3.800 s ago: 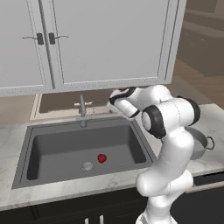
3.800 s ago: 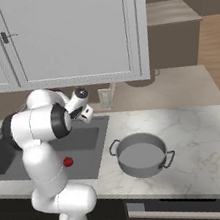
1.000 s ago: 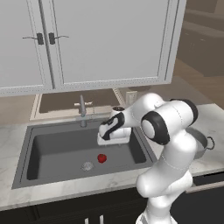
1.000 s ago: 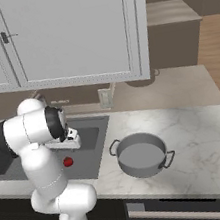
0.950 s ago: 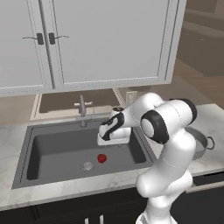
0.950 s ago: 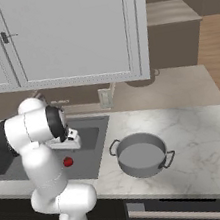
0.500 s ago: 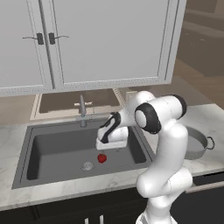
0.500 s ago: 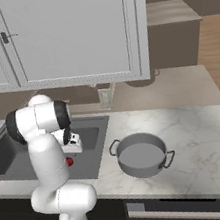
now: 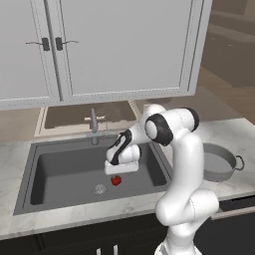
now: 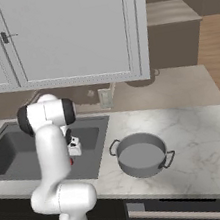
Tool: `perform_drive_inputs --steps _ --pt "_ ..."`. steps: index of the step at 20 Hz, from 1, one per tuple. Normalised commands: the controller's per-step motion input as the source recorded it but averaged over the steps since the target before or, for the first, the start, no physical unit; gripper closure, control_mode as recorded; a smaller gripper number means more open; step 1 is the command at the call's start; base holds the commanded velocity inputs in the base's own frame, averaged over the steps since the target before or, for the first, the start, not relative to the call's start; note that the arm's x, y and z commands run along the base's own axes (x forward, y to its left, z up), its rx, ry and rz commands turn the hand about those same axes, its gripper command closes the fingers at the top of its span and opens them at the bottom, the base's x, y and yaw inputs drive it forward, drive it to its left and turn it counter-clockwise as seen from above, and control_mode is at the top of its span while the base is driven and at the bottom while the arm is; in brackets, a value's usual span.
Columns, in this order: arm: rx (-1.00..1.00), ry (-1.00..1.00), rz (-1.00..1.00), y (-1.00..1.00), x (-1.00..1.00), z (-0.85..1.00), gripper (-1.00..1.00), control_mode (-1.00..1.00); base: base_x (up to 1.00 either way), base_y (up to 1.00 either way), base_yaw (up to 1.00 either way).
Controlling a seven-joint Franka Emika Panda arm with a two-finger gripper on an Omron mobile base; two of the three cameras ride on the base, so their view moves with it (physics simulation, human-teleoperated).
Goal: Dump the tomato from the pot into the sink. Then turn on the water and wash the tomato. Then turn off the water and put the tomato back in the pot.
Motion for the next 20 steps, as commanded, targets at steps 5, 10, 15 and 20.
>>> perform_drive_inputs --steps 5,10,15,20 --pt "0.0 0.06 0.01 0.11 0.31 -0.35 -1.0 -1.0 0.0 0.0 0.0" --pt "0.0 0.04 0.0 0.06 0.37 -0.33 -1.0 -1.0 0.0 0.0 0.0" --pt "0.0 0.01 0.0 0.03 0.37 -0.3 -1.0 -1.0 0.0 0.0 0.0" --pt "0.0 0.01 0.0 0.0 0.12 -0.25 -1.0 -1.0 0.0 0.0 0.0"
